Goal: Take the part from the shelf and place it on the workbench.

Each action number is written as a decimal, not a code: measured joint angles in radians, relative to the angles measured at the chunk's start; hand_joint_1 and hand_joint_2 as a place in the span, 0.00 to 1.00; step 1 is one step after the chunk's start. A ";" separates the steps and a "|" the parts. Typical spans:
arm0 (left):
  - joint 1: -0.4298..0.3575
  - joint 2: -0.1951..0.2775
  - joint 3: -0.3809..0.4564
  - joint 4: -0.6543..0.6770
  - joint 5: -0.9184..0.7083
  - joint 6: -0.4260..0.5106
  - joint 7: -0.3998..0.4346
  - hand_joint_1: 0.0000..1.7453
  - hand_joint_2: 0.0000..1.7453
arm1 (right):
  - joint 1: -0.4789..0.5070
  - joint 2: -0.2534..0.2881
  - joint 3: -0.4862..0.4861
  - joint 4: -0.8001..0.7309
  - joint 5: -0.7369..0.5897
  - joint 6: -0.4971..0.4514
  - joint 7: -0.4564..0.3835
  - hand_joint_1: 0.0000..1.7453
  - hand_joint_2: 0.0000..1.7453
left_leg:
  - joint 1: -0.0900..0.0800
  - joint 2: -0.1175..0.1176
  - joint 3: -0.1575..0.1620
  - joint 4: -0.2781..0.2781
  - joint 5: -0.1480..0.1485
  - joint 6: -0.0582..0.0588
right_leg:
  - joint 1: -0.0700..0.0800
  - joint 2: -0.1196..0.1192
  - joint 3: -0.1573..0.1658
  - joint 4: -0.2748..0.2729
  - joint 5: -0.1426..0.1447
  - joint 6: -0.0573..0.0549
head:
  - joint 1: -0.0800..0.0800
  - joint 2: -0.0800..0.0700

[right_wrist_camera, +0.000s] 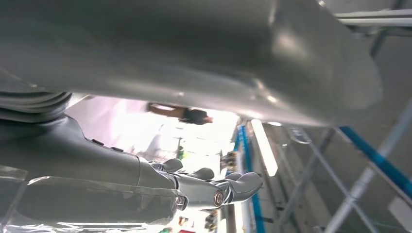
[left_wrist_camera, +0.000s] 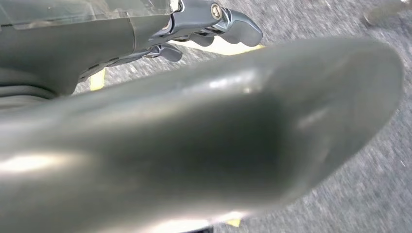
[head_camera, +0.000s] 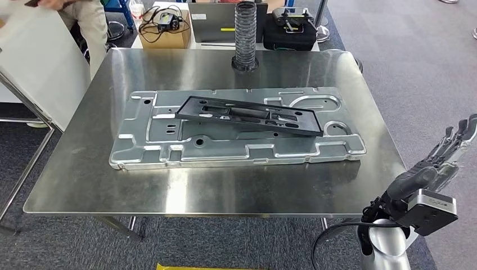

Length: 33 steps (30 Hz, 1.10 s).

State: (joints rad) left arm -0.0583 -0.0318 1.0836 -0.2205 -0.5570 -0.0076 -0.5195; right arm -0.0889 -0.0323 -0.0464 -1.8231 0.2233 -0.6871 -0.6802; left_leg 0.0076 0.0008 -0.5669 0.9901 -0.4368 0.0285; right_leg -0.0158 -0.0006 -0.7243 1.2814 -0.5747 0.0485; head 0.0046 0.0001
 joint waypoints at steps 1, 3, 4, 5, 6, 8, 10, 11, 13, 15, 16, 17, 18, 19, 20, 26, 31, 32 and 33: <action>0.000 0.000 0.001 0.000 -0.001 0.000 0.000 0.00 0.00 | 0.010 0.000 -0.008 0.004 0.001 0.003 0.000 0.00 0.00 | -0.001 0.000 -0.015 0.002 0.009 -0.001 | 0.000 0.000 0.014 0.013 0.006 0.000 | 0.000 0.000; 0.001 0.000 0.002 0.000 -0.003 0.000 0.001 0.00 0.00 | 0.023 0.000 -0.021 0.011 0.005 0.006 -0.002 0.00 0.00 | -0.001 0.000 -0.042 0.008 0.026 -0.005 | 0.000 0.000 0.099 -0.073 0.049 -0.005 | 0.000 0.000; 0.001 0.000 0.002 0.000 -0.004 -0.001 0.001 0.00 0.00 | 0.027 0.000 -0.026 0.015 0.007 0.006 -0.002 0.00 0.00 | -0.003 0.000 -0.053 0.011 0.033 -0.009 | 0.002 0.000 0.157 -0.151 0.058 -0.011 | 0.000 0.000; 0.001 0.000 0.002 0.000 -0.006 -0.001 0.000 0.00 0.00 | 0.032 0.000 -0.030 0.018 0.010 0.005 -0.003 0.00 0.00 | -0.004 -0.001 -0.060 0.014 0.041 -0.013 | 0.004 0.000 0.205 -0.219 0.059 -0.018 | -0.001 0.000; 0.001 0.000 0.002 0.000 -0.008 -0.002 -0.001 0.00 0.00 | 0.038 0.000 -0.034 0.021 0.014 0.005 -0.003 0.00 0.00 | -0.005 -0.001 -0.063 0.015 0.048 -0.018 | 0.007 0.001 0.237 -0.268 0.055 -0.026 | -0.001 0.000; 0.002 0.000 0.002 0.000 -0.012 -0.003 -0.002 0.00 0.00 | 0.055 0.000 -0.043 0.027 0.017 0.005 -0.004 0.00 0.00 | -0.005 -0.002 -0.066 0.011 0.064 -0.030 | 0.012 0.001 0.247 -0.297 0.056 -0.041 | -0.001 0.000; 0.006 0.000 0.002 0.000 -0.016 -0.003 -0.002 0.00 0.00 | 0.073 0.000 -0.051 0.035 0.009 0.013 -0.002 0.00 0.00 | -0.002 -0.003 -0.074 0.020 0.053 -0.041 | 0.009 -0.003 0.233 -0.302 0.075 -0.057 | 0.000 0.000; 0.009 0.000 0.002 0.000 -0.018 -0.003 -0.002 0.00 0.00 | 0.082 0.001 -0.055 0.039 0.000 0.022 -0.001 0.00 0.00 | -0.002 -0.004 -0.084 0.044 0.020 -0.046 | 0.007 -0.004 0.222 -0.305 0.087 -0.065 | -0.003 0.000; 0.011 -0.002 0.003 0.000 -0.019 -0.002 -0.001 0.00 0.00 | 0.097 0.001 -0.062 0.050 -0.022 0.048 0.004 0.00 0.00 | 0.002 -0.004 -0.114 0.151 -0.085 -0.052 | 0.007 -0.006 0.193 -0.306 0.112 -0.074 | -0.009 0.000; 0.010 -0.003 0.006 0.000 -0.019 0.000 0.000 0.00 0.00 | 0.112 0.003 -0.070 0.063 -0.045 0.081 0.010 0.00 0.00 | 0.003 -0.004 -0.132 0.271 -0.148 -0.058 | 0.009 -0.006 0.161 -0.304 0.136 -0.075 | -0.011 0.000; 0.010 -0.003 0.008 0.000 -0.019 0.000 0.001 0.00 0.00 | 0.119 0.004 -0.074 0.070 -0.058 0.100 0.014 0.00 0.00 | 0.004 -0.004 -0.122 0.299 -0.142 -0.059 | 0.010 -0.006 0.143 -0.301 0.147 -0.074 | -0.011 0.000; 0.010 -0.003 0.009 0.000 -0.019 0.000 0.001 0.00 0.00 | 0.126 0.005 -0.078 0.077 -0.071 0.117 0.017 0.00 0.00 | 0.004 -0.004 -0.096 0.293 -0.117 -0.059 | 0.010 -0.006 0.126 -0.297 0.158 -0.072 | -0.012 0.000; 0.010 -0.003 0.011 0.000 -0.019 0.000 0.001 0.00 0.00 | 0.131 0.006 -0.082 0.082 -0.085 0.134 0.019 0.00 0.00 | 0.004 -0.004 -0.052 0.252 -0.088 -0.057 | 0.010 -0.006 0.109 -0.291 0.168 -0.069 | -0.012 0.000; 0.009 -0.003 0.012 0.000 -0.019 0.000 0.001 0.00 0.00 | 0.136 0.008 -0.087 0.087 -0.097 0.151 0.019 0.00 0.00 | 0.003 -0.004 0.004 0.183 -0.075 -0.053 | 0.010 -0.006 0.095 -0.285 0.177 -0.066 | -0.012 0.000; 0.007 -0.003 0.013 0.000 -0.019 0.000 0.001 0.00 0.00 | 0.140 0.010 -0.091 0.092 -0.108 0.168 0.019 0.00 0.00 | 0.001 -0.004 0.062 0.102 -0.079 -0.048 | 0.011 -0.006 0.084 -0.279 0.184 -0.062 | -0.011 0.000; 0.005 -0.009 0.024 0.000 -0.018 -0.002 -0.004 0.00 0.00 | 0.155 0.021 -0.119 0.129 -0.146 0.268 0.007 0.00 0.00 | -0.004 0.002 0.103 -0.022 -0.071 -0.006 | 0.006 -0.005 0.063 -0.256 0.181 -0.029 | -0.016 0.000; 0.005 -0.013 0.036 0.000 -0.021 -0.010 -0.003 0.00 0.00 | 0.161 0.022 -0.150 0.173 -0.159 0.356 0.001 0.00 0.00 | -0.002 0.009 0.018 -0.018 -0.001 0.002 | -0.002 -0.002 0.019 0.006 0.000 -0.009 | -0.007 0.000; 0.005 -0.014 0.037 0.000 -0.022 -0.012 -0.003 0.00 0.00 | 0.162 0.022 -0.159 0.180 -0.180 0.380 0.002 0.00 0.00 | -0.002 0.011 -0.001 -0.013 0.010 0.000 | -0.005 -0.002 0.039 0.010 0.023 -0.007 | -0.006 0.000; 0.005 -0.016 0.038 0.000 -0.023 -0.013 -0.002 0.00 0.00 | 0.163 0.022 -0.168 0.185 -0.203 0.404 0.002 0.00 0.00 | -0.001 0.013 -0.020 -0.007 0.020 -0.002 | -0.007 -0.004 0.075 -0.019 0.053 -0.005 | -0.006 0.000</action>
State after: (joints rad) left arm -0.0532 -0.0477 1.1214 -0.2205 -0.5803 -0.0206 -0.5213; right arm 0.0741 -0.0107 -0.2144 -1.6378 0.0202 -0.2836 -0.6778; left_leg 0.0062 0.0142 -0.5873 0.9827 -0.4164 0.0262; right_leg -0.0227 -0.0048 -0.6490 1.2621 -0.5216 0.0435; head -0.0016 0.0002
